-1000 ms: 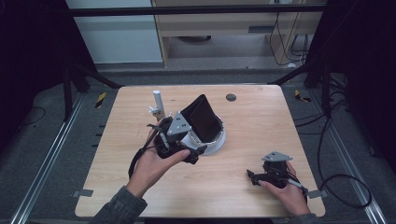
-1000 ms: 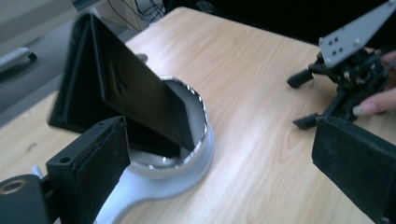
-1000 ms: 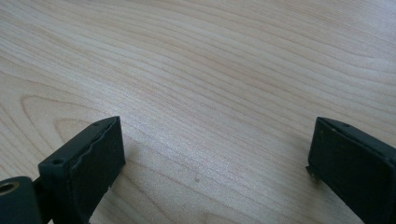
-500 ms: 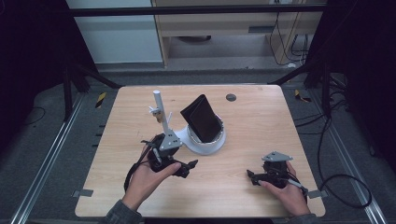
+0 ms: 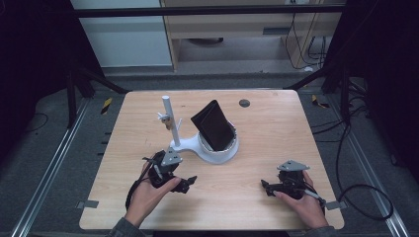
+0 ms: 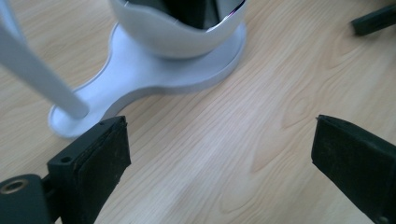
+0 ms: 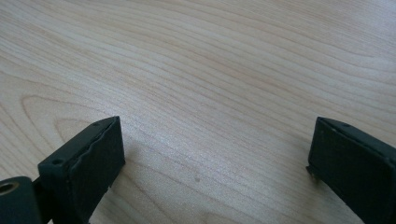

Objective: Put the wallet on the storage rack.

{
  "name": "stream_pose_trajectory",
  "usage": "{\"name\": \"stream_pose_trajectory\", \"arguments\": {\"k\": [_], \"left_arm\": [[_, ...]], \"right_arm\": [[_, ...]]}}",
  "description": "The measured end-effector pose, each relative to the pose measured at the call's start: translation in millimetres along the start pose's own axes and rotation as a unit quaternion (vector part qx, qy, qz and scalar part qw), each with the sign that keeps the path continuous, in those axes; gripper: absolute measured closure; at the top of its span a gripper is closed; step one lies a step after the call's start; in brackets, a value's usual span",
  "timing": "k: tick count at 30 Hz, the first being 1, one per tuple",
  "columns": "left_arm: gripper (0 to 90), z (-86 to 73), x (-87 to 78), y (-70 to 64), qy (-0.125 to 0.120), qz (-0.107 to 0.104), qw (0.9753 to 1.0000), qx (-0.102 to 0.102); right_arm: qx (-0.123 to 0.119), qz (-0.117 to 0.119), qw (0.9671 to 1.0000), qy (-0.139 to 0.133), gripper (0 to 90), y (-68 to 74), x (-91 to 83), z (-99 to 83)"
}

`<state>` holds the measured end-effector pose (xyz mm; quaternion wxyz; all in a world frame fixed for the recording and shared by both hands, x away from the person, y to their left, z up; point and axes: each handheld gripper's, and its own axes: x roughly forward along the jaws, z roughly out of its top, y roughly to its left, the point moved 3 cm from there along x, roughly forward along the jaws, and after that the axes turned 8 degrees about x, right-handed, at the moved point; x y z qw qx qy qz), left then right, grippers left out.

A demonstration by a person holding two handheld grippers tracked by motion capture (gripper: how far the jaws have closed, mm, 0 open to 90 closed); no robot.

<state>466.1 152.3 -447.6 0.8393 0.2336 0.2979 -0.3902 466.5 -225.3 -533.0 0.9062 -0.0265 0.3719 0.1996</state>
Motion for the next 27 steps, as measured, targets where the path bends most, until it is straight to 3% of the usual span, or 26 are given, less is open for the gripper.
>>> {"name": "stream_pose_trajectory", "arguments": {"k": [2, 3, 5, 6, 7, 8, 9, 10, 11, 14, 21, 24, 27], "left_arm": [[4.3, -5.5, 0.7, 2.5, 0.001, 0.001, 1.0, -0.007], [4.3, -17.1, 1.9, 8.6, 0.006, 0.011, 0.9998, -0.015], [5.1, -22.9, 2.3, 12.0, 0.007, 0.017, 0.9996, -0.02], [5.0, -34.8, 2.9, 19.5, 0.009, 0.027, 0.9991, -0.032], [5.1, -34.8, 2.9, 19.5, 0.009, 0.027, 0.9991, -0.032], [5.1, -47.3, 4.4, 27.5, 0.016, 0.042, 0.9982, -0.041], [5.2, -47.3, 4.4, 27.5, 0.016, 0.042, 0.9982, -0.041], [5.4, -60.0, 5.7, 35.9, 0.019, 0.051, 0.9969, -0.057], [5.4, -60.0, 5.7, 35.9, 0.019, 0.051, 0.9969, -0.057], [5.6, -80.6, 7.3, 48.0, 0.021, 0.069, 0.9943, -0.079], [5.6, -111.3, 13.3, 65.1, 0.024, 0.08, 0.9891, -0.121], [5.0, -116.8, 12.3, 69.0, 0.018, 0.089, 0.9878, -0.127], [3.7, -116.9, 13.2, 68.0, 0.028, 0.092, 0.9885, -0.116]], "right_arm": [[0.0, 0.0, 1.0, 0.0, 3.8, 0.0, 0.0, 0.0], [0.0, 0.0, 1.0, 0.0, 3.8, 0.0, 0.0, 0.0], [0.001, 0.0, 1.0, 0.0, 3.8, 0.2, 0.0, -0.1], [0.0, 0.0, 1.0, 0.0, 3.8, 0.1, 0.0, 0.0], [0.0, 0.0, 1.0, 0.0, 3.8, 0.1, 0.0, 0.0], [0.0, 0.0, 1.0, 0.0, 3.8, 0.1, 0.0, 0.0], [0.0, 0.0, 1.0, 0.0, 3.8, 0.1, 0.0, 0.0], [0.0, 0.0, 1.0, 0.0, 3.8, 0.1, 0.0, 0.0], [0.0, 0.0, 1.0, 0.0, 3.8, 0.1, 0.0, 0.0], [0.0, 0.0, 1.0, -0.001, 3.7, 0.2, 0.1, -0.1], [0.001, 0.0, 1.0, -0.001, 3.7, 0.4, 0.1, -0.2], [-0.001, 0.0, 1.0, -0.001, 3.7, 0.6, 0.1, -0.3], [-0.002, 0.0, 1.0, -0.001, 3.7, 1.1, 0.0, -0.5]]}}
